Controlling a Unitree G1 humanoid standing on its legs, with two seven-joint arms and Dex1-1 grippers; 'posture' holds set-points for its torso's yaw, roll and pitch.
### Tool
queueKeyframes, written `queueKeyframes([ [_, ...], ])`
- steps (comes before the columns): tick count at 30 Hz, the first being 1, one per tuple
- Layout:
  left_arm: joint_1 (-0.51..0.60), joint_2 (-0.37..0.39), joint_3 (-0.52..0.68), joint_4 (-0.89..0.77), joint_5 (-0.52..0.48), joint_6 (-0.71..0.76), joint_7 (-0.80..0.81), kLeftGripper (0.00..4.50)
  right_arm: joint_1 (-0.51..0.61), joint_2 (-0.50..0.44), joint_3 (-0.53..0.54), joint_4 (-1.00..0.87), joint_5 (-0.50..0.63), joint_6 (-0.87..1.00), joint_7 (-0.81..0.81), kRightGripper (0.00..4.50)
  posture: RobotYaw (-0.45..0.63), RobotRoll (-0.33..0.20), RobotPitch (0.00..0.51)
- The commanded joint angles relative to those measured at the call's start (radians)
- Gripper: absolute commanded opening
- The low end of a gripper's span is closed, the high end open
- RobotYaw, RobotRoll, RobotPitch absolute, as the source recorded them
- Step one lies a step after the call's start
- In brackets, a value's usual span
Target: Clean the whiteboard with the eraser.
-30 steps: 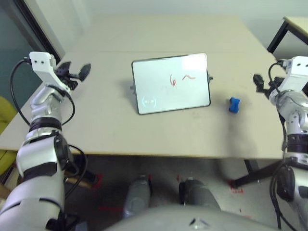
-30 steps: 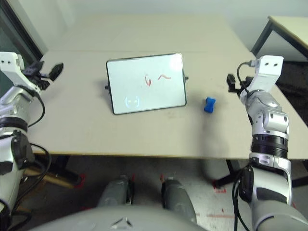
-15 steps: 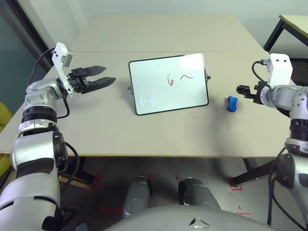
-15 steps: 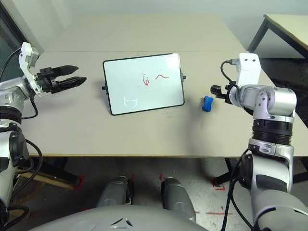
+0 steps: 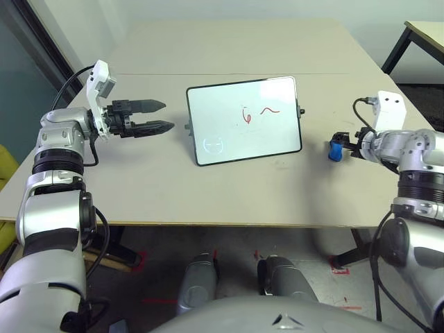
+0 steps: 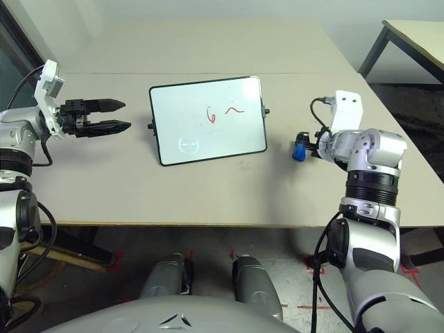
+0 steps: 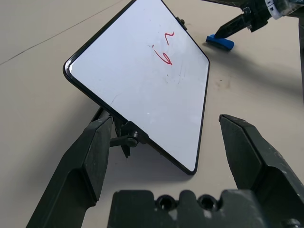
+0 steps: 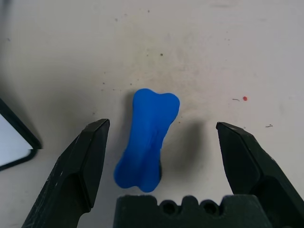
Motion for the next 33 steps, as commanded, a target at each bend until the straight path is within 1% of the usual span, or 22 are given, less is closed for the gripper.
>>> queueKeyframes([
  [1,0.002,0.0,0.007,-0.026,-0.013,0.011,0.002,4.5,0.01,-0.003,0.031,0.004,-0.021,-0.003,0.015,4.49,0.13,0.0,0.039],
  [5,0.012,-0.004,0.013,-0.04,-0.023,0.015,0.011,4.5,0.02,0.002,0.045,0.018,-0.038,-0.018,0.017,4.49,0.14,0.0,0.036],
  [7,0.016,-0.005,0.013,-0.047,-0.026,0.017,0.013,4.5,0.027,0.001,0.061,0.022,-0.048,-0.023,0.021,4.11,0.14,0.0,0.036],
  [8,0.018,-0.006,0.013,-0.05,-0.027,0.018,0.015,4.5,0.03,0.002,0.064,0.021,-0.05,-0.021,0.026,3.85,0.14,0.0,0.036],
  [11,0.019,-0.007,0.013,-0.055,-0.03,0.021,0.015,4.5,0.036,0.005,0.067,0.02,-0.056,-0.023,0.031,2.76,0.14,0.0,0.033],
  [12,0.019,-0.008,0.012,-0.055,-0.03,0.022,0.014,4.5,0.037,0.004,0.068,0.021,-0.058,-0.024,0.032,2.29,0.14,0.0,0.033],
  [13,0.019,-0.01,0.011,-0.056,-0.03,0.024,0.012,4.5,0.037,0.003,0.069,0.022,-0.059,-0.024,0.034,1.97,0.14,0.0,0.033],
  [16,0.024,-0.016,0.01,-0.06,-0.031,0.026,0.013,4.5,0.041,-0.002,0.078,0.013,-0.062,-0.024,0.045,0.74,0.14,0.0,0.032],
  [17,0.026,-0.02,0.009,-0.063,-0.032,0.028,0.012,4.5,0.047,-0.02,0.112,-0.01,-0.068,-0.036,0.068,0.41,0.13,0.0,0.033],
  [19,0.03,-0.025,0.006,-0.067,-0.032,0.034,0.01,4.5,0.057,-0.05,0.165,-0.047,-0.073,-0.056,0.111,0.05,0.13,0.0,0.033],
  [22,0.038,-0.032,0.003,-0.078,-0.036,0.047,-0.001,4.5,0.092,-0.124,0.265,-0.144,-0.086,-0.173,0.223,0.02,0.13,0.0,0.034],
  [23,0.04,-0.034,0.002,-0.08,-0.035,0.047,-0.001,4.5,0.114,-0.16,0.31,-0.186,-0.098,-0.248,0.282,0.02,0.13,0.0,0.034],
  [26,0.043,-0.035,0.001,-0.084,-0.033,0.048,0.002,4.5,0.161,-0.222,0.37,-0.264,-0.103,-0.386,0.408,0.02,0.12,0.0,0.034],
  [29,0.045,-0.037,0.0,-0.085,-0.033,0.049,-0.001,4.5,0.157,-0.282,0.434,-0.303,-0.151,-0.478,0.476,0.0,0.12,0.0,0.033],
  [33,0.055,-0.039,-0.007,-0.093,-0.028,0.042,-0.004,4.5,0.128,-0.301,0.496,-0.299,-0.236,-0.637,0.51,0.0,0.12,0.0,0.032],
])
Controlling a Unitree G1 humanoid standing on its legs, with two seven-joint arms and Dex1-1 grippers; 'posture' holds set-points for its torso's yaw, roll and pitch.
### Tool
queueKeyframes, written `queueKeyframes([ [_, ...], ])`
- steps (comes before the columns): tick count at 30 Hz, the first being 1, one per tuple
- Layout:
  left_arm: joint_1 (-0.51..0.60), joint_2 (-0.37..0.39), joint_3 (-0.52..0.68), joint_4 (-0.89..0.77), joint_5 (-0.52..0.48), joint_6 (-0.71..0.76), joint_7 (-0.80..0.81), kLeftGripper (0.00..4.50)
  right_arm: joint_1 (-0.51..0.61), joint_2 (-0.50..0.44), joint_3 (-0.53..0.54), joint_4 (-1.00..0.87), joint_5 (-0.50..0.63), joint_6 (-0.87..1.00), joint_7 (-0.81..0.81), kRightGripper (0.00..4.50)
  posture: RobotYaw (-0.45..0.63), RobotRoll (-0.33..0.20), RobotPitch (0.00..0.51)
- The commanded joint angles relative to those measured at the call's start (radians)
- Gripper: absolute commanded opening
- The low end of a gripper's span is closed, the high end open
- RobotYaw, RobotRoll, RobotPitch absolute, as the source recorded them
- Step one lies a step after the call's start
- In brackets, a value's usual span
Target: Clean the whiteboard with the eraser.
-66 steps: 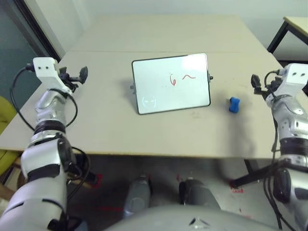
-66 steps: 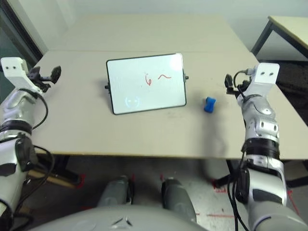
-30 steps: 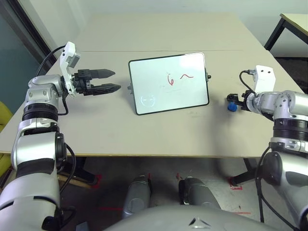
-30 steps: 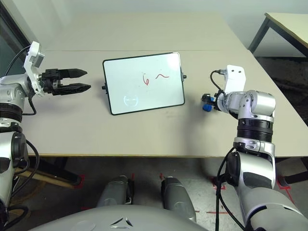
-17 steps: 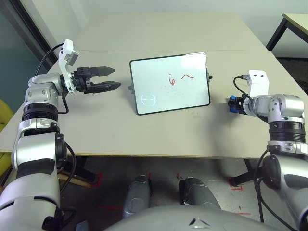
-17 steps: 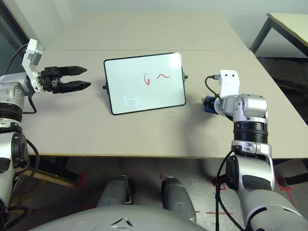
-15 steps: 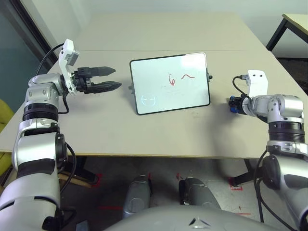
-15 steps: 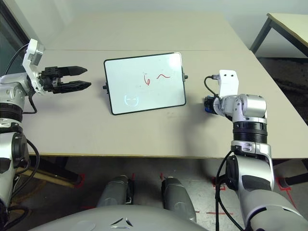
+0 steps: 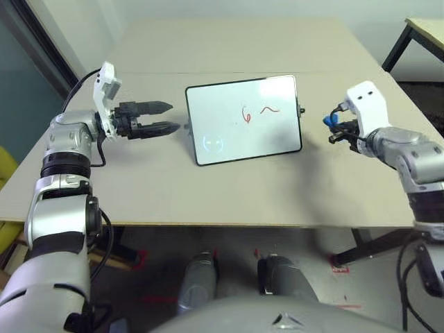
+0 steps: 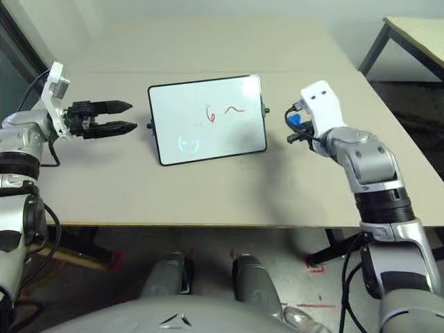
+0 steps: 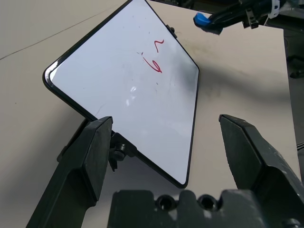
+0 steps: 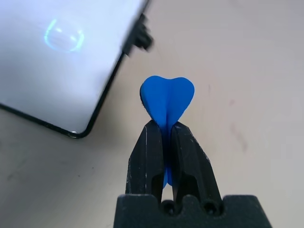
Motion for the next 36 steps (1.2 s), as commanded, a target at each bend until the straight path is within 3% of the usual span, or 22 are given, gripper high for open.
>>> queueKeyframes([
  [1,0.018,0.0,-0.016,-0.023,0.003,-0.006,-0.013,4.5,-0.035,-0.012,0.072,0.002,-0.093,-0.171,0.036,0.0,0.12,0.0,0.032],
  [20,0.078,0.023,-0.037,-0.117,0.002,0.015,-0.013,4.5,-0.205,0.023,0.288,0.308,-0.487,-0.638,0.127,0.0,0.15,0.0,0.021],
  [36,0.094,0.008,-0.029,-0.148,-0.018,0.027,0.016,4.5,-0.265,0.135,0.302,0.427,-0.601,-0.677,0.135,0.0,0.16,0.0,0.015],
])
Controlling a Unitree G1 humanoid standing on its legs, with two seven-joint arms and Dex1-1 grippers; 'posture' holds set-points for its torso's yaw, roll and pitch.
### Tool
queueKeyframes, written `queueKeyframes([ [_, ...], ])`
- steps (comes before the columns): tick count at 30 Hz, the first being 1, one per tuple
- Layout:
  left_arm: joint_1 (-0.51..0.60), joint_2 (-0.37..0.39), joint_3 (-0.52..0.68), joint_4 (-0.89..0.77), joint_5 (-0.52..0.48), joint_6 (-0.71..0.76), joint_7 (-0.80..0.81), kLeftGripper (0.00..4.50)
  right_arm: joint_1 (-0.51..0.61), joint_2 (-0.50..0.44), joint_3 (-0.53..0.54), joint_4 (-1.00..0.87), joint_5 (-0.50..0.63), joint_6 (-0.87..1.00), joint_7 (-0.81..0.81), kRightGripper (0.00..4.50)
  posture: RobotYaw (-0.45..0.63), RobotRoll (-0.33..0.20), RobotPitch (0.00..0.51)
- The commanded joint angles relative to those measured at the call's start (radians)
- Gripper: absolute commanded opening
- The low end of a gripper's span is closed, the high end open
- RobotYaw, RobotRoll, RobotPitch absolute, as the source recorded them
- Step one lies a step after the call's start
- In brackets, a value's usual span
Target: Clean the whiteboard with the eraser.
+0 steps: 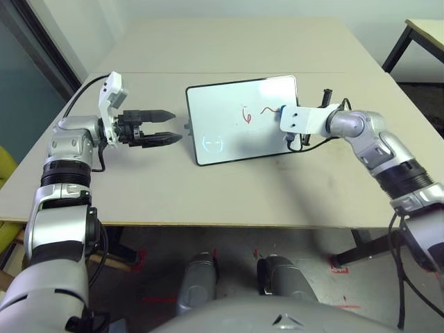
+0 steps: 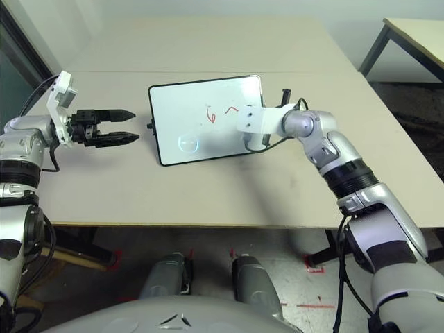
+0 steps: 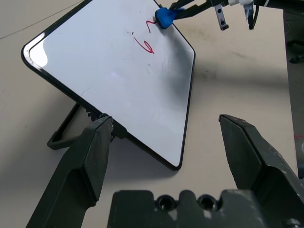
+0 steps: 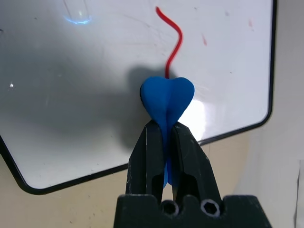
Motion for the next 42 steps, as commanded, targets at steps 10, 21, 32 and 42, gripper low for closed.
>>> queueKeyframes([
  [10,0.008,-0.002,0.004,-0.028,-0.017,0.009,0.014,4.5,-0.068,0.084,0.011,0.063,-0.056,-0.007,-0.009,0.0,0.16,0.0,0.012],
  [21,-0.01,0.0,0.002,-0.018,-0.016,0.004,0.015,4.5,-0.117,0.169,0.033,0.103,-0.095,-0.05,-0.023,0.0,0.17,0.0,0.004],
  [32,-0.019,0.008,0.0,-0.01,-0.011,-0.001,0.011,4.5,-0.113,0.091,0.027,0.217,-0.123,-0.103,-0.053,0.0,0.17,0.0,0.004],
  [42,-0.042,0.002,-0.007,0.014,-0.004,-0.009,0.011,4.5,-0.078,0.005,0.021,0.242,-0.115,-0.135,-0.049,0.0,0.15,0.0,0.011],
])
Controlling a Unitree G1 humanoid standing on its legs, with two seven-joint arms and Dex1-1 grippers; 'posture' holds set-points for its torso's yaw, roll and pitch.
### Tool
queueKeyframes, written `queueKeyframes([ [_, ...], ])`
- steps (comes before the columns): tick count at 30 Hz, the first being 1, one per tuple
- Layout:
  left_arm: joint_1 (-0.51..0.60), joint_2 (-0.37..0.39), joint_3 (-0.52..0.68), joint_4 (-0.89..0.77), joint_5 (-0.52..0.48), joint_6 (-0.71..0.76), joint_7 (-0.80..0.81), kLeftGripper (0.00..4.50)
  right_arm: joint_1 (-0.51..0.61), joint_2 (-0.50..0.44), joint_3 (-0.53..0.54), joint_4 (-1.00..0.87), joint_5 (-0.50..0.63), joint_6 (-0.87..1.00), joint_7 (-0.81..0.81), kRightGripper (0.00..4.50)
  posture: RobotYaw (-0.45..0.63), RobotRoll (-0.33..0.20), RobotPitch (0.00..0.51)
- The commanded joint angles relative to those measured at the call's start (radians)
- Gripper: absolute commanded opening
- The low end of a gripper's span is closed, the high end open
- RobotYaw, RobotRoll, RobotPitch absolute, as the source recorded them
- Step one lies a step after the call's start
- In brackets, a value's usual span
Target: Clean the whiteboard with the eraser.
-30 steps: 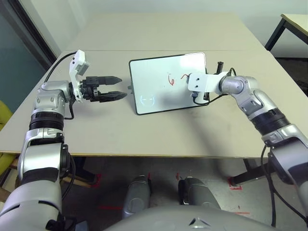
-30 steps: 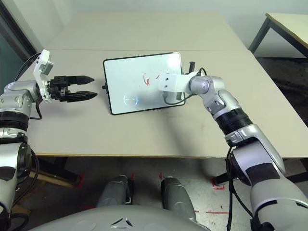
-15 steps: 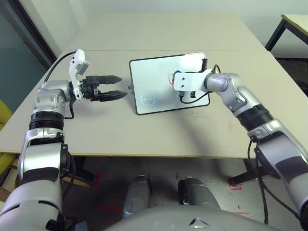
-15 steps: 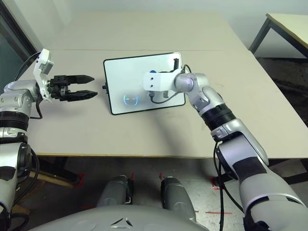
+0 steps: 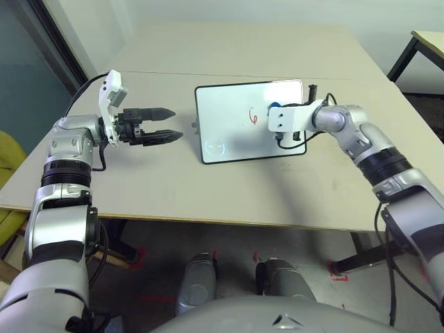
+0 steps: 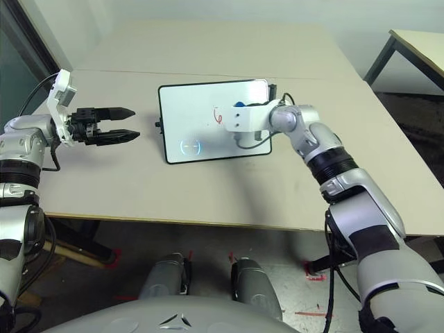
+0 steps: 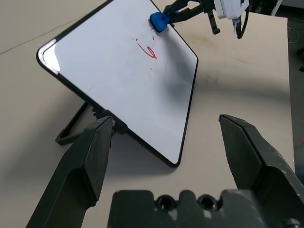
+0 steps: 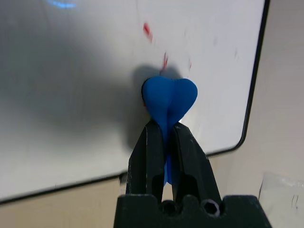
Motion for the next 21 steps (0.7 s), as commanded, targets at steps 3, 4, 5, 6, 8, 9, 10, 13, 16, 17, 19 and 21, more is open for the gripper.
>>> queueKeyframes([
  [3,-0.024,0.004,-0.008,0.012,0.005,-0.01,-0.003,4.5,0.038,-0.035,-0.014,0.008,0.001,-0.003,0.017,0.0,0.15,0.0,0.016],
  [4,-0.024,0.004,-0.008,0.011,0.005,-0.01,-0.004,4.5,0.041,-0.038,-0.015,0.005,0.001,-0.003,0.02,0.0,0.15,0.0,0.016],
  [5,-0.023,0.005,-0.008,0.011,0.005,-0.009,-0.004,4.5,0.045,-0.041,-0.016,0.0,0.0,-0.003,0.022,0.0,0.15,0.0,0.018],
  [6,-0.023,0.005,-0.009,0.01,0.005,-0.008,-0.005,4.5,0.047,-0.044,-0.017,-0.003,-0.001,-0.004,0.024,0.0,0.15,0.0,0.018],
  [8,-0.022,0.006,-0.009,0.009,0.005,-0.007,-0.006,4.5,0.049,-0.046,-0.014,-0.014,-0.004,-0.006,0.029,0.0,0.15,0.0,0.02],
  [9,-0.023,0.006,-0.01,0.01,0.005,-0.007,-0.005,4.5,0.049,-0.044,-0.013,-0.02,-0.004,-0.005,0.031,0.0,0.15,0.0,0.02],
  [10,-0.023,0.006,-0.01,0.011,0.006,-0.007,-0.005,4.5,0.046,-0.04,-0.01,-0.024,-0.006,-0.007,0.032,0.0,0.15,0.0,0.02],
  [13,-0.024,0.005,-0.011,0.012,0.006,-0.007,-0.004,4.5,0.037,-0.018,-0.002,-0.033,-0.009,-0.004,0.034,0.0,0.15,0.0,0.022],
  [16,-0.025,0.003,-0.012,0.012,0.006,-0.007,-0.003,4.5,0.023,0.008,0.005,-0.028,-0.016,-0.005,0.033,0.0,0.15,0.0,0.025],
  [17,-0.025,0.003,-0.012,0.011,0.006,-0.006,-0.003,4.5,0.015,0.019,0.008,-0.026,-0.019,-0.005,0.033,0.0,0.15,0.0,0.025],
  [19,-0.023,0.003,-0.012,0.009,0.005,-0.005,-0.003,4.5,-0.001,0.038,0.009,-0.02,-0.023,-0.004,0.033,0.0,0.16,0.0,0.026],
  [21,-0.022,0.004,-0.012,0.008,0.004,-0.005,-0.003,4.5,-0.015,0.052,0.008,-0.014,-0.024,-0.004,0.033,0.0,0.16,0.0,0.026],
])
